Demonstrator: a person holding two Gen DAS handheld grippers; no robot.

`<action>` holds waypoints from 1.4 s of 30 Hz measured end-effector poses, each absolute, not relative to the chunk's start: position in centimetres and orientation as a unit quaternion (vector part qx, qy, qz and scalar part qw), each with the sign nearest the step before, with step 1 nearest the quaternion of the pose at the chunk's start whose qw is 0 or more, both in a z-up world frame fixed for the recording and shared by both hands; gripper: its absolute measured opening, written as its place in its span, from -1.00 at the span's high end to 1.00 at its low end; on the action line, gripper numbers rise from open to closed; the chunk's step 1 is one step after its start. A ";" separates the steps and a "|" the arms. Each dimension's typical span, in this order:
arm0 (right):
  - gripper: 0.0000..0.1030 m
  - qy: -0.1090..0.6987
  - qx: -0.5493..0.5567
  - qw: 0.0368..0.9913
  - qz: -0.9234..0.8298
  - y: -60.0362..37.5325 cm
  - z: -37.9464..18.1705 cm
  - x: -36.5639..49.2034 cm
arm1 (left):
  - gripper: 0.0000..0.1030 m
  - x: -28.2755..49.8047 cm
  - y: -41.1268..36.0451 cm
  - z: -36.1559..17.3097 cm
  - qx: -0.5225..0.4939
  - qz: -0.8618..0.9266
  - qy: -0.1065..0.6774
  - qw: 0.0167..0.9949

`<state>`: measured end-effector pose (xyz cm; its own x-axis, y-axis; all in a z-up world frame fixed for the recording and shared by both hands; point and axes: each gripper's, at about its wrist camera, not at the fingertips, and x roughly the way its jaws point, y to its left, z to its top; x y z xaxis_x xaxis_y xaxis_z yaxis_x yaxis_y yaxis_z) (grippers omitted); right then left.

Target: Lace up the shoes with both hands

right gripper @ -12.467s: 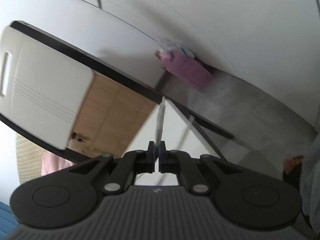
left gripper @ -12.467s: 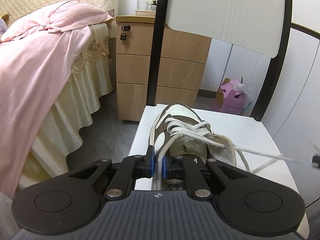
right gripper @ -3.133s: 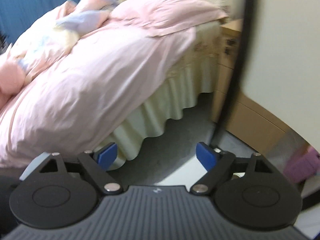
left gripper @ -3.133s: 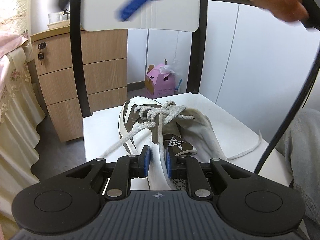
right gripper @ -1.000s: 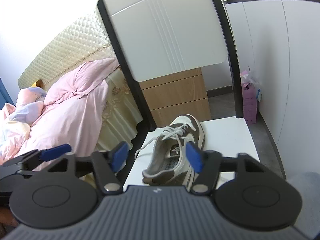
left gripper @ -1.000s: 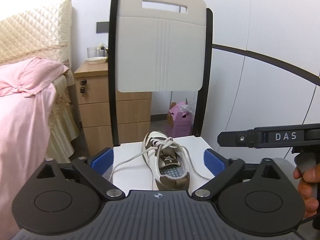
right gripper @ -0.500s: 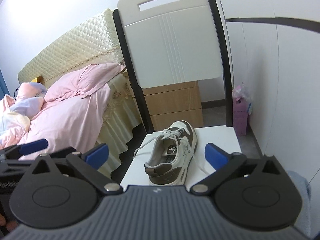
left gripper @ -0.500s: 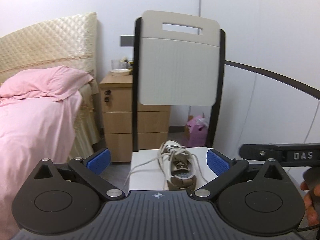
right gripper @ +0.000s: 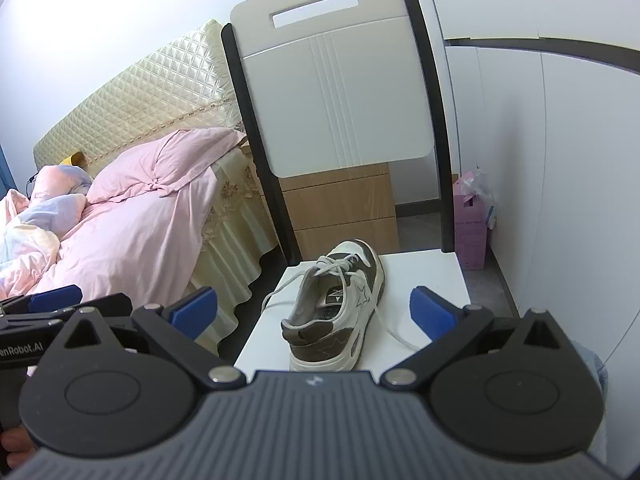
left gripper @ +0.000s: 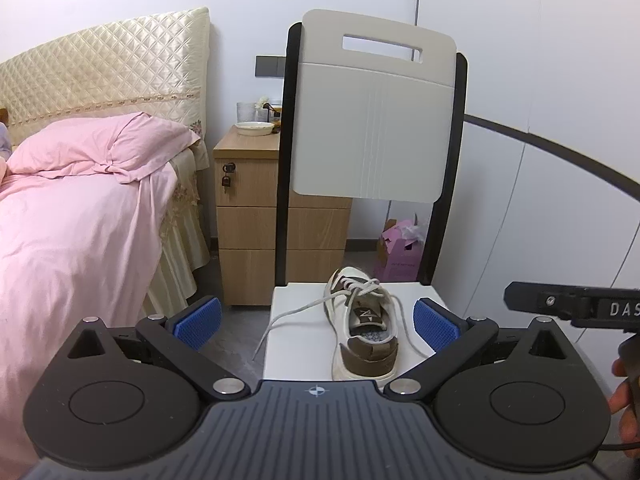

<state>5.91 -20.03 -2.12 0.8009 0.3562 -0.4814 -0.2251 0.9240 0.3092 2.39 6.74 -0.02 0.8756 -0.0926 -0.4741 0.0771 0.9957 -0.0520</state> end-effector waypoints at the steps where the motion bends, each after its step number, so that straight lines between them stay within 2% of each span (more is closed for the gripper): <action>1: -1.00 0.275 0.118 0.942 0.154 -20.0 -2.1 5.9 | -0.99 2.1 6.7 0.0 -0.013 -0.043 0.247 0.968; 42: -1.00 0.277 0.094 0.944 0.151 -19.5 -2.2 5.6 | -0.99 1.4 7.9 0.3 -0.025 -0.029 0.242 0.970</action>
